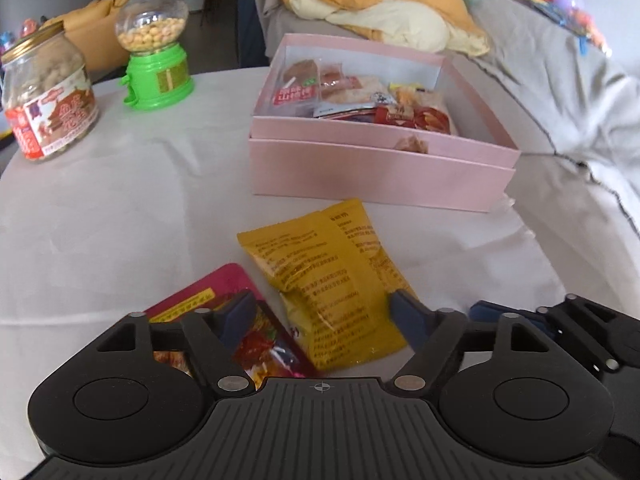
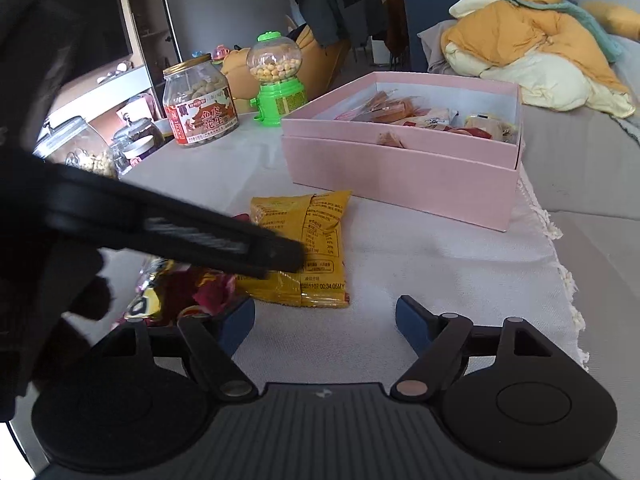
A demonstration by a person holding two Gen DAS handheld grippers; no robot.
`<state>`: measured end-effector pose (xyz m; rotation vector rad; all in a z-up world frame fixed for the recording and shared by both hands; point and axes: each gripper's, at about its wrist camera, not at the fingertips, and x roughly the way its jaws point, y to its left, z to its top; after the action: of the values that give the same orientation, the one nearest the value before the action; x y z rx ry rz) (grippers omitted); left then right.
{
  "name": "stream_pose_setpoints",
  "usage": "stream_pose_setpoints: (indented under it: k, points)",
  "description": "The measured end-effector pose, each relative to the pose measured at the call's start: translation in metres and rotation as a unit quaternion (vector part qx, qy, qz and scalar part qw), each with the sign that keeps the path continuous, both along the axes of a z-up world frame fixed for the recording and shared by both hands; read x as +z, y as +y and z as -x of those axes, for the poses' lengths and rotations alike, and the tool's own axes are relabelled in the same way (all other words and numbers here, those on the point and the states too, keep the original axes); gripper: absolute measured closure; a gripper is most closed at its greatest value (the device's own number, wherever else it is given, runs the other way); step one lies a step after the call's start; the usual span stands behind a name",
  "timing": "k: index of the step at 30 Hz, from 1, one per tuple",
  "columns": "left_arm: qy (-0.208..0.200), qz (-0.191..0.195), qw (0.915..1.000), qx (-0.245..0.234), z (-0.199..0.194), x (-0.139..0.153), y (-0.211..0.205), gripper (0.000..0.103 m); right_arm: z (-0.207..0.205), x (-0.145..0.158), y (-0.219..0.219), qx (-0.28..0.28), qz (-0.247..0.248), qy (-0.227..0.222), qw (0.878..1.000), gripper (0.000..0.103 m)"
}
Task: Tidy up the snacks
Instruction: 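Grasp and lift the yellow packet with the left tool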
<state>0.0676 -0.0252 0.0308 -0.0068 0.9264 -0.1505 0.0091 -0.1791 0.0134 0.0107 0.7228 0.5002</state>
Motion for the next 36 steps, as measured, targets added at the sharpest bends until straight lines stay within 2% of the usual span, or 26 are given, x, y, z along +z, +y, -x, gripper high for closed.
stream_pose_setpoints:
  k: [7,12,15,16,21,22,23,28,36]
  points:
    - [0.021,-0.002,0.9997,0.012,-0.019,-0.005,-0.009,0.008,0.0,-0.001,0.0,0.001,0.001,0.0,1.0,0.022]
    - [0.0,-0.027,0.9996,-0.007,-0.023,-0.011,-0.021,0.007,0.0,0.0,0.001,0.001,0.001,0.0,1.0,0.022]
    - [-0.017,-0.021,0.9996,-0.009,-0.017,-0.011,-0.019,0.011,0.0,0.0,0.002,0.002,0.005,-0.001,1.0,0.021]
    - [-0.026,-0.018,0.9995,-0.008,-0.014,-0.01,-0.017,0.02,0.001,-0.001,0.004,0.003,0.01,-0.003,1.0,0.021]
    - [-0.038,0.029,0.9988,0.002,-0.011,-0.007,0.005,0.03,0.0,-0.001,0.007,0.007,0.015,-0.005,1.0,0.019]
    - [-0.04,0.036,0.9985,0.009,-0.011,-0.006,0.01,0.037,0.0,-0.001,0.006,0.007,0.014,-0.004,1.0,0.019]
    - [-0.042,0.051,0.9977,0.016,-0.011,-0.004,0.018,0.039,-0.001,-0.001,0.006,0.007,0.013,-0.004,1.0,0.019]
    - [-0.061,0.105,0.9911,0.055,-0.006,0.003,0.057,0.045,-0.003,-0.002,0.007,0.01,0.015,-0.003,1.0,0.017]
    - [-0.106,0.158,0.9751,0.115,0.027,0.007,0.128,0.048,-0.005,-0.003,0.008,0.016,0.01,0.001,1.0,0.012]
